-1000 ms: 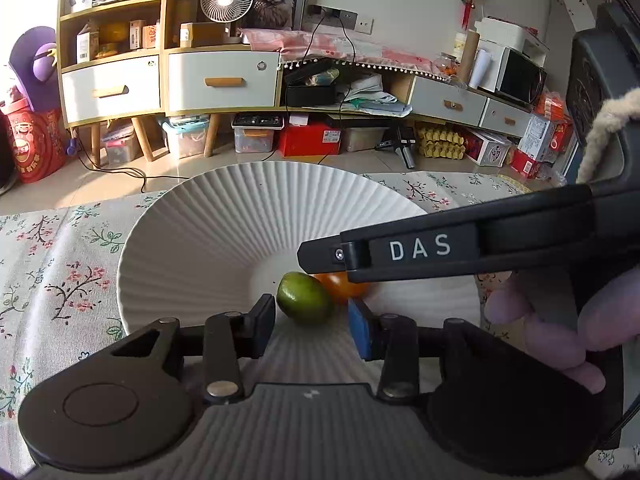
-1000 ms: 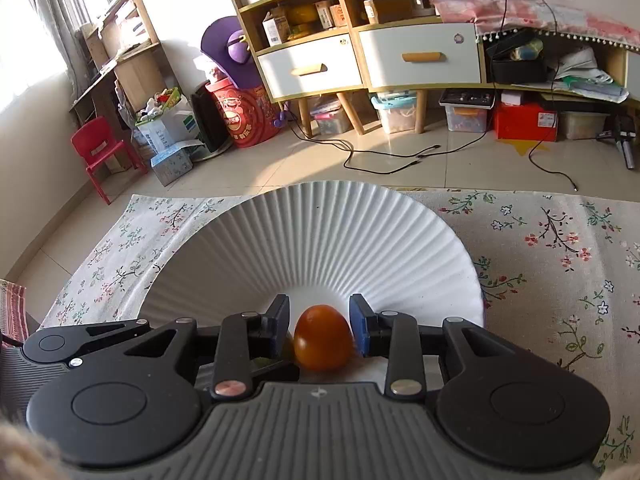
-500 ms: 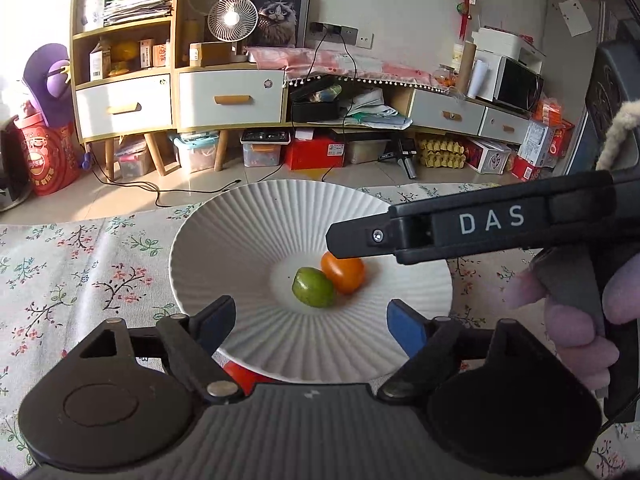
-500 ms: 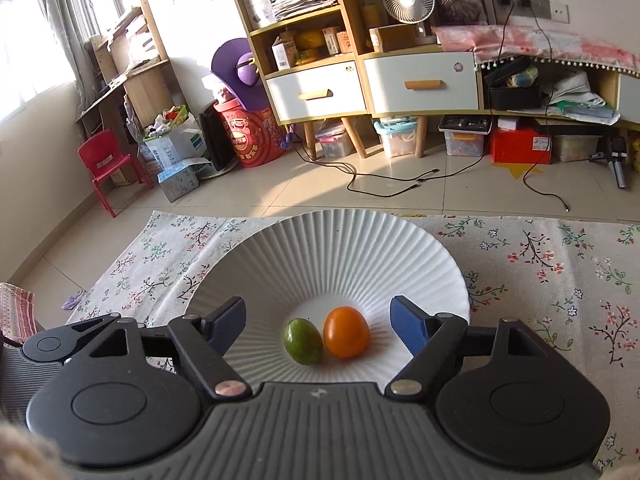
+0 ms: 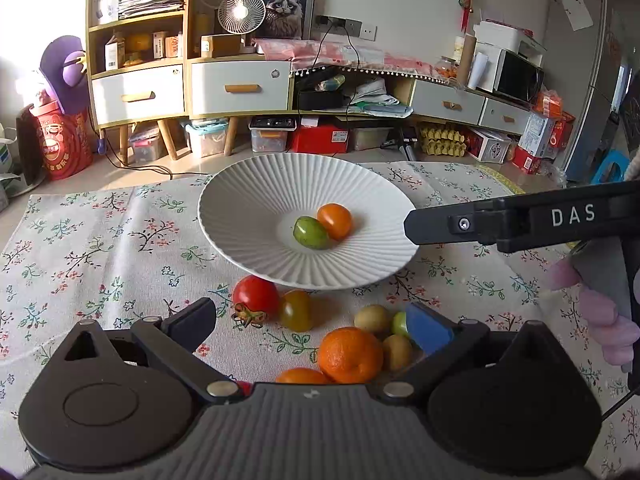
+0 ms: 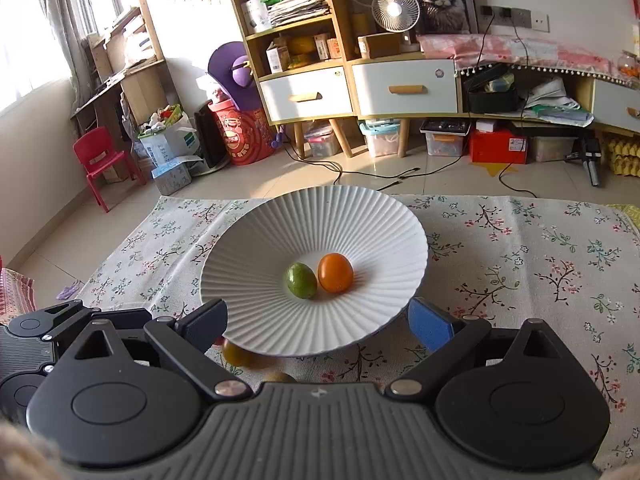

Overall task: Organize fruits
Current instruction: 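Withdraw both open grippers from the bowl back toward the fruit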

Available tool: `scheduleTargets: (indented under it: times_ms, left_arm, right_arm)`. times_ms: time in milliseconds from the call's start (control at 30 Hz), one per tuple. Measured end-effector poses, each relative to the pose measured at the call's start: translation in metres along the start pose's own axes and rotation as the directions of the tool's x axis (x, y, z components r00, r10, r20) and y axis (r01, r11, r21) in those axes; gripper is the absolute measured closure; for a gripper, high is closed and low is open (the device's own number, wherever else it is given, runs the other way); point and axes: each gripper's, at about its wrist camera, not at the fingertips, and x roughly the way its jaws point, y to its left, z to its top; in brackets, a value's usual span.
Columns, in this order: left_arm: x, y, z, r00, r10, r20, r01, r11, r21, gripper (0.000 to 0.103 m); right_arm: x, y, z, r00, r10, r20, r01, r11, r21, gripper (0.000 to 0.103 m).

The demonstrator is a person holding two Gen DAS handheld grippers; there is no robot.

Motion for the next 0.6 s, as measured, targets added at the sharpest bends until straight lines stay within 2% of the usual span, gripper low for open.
scheduleTargets:
  times_ms: [333, 600]
  left_arm:
    - [-0.024, -0.004, -0.025, 1.000, 0.014, -0.016, -0.014, 1.000, -0.006, 0.006]
    - [-0.036, 0.008, -0.047, 1.000, 0.001, -0.011, -0.002, 0.998, -0.057, 0.006]
  right_arm:
    - [-0.018, 0.006, -0.019, 1.000, -0.007, -0.017, 0.007, 1.000, -0.007, 0.001]
    - [-0.026, 0.007, -0.032, 1.000, -0.001, -0.010, 0.001, 1.000, -0.001, 0.001]
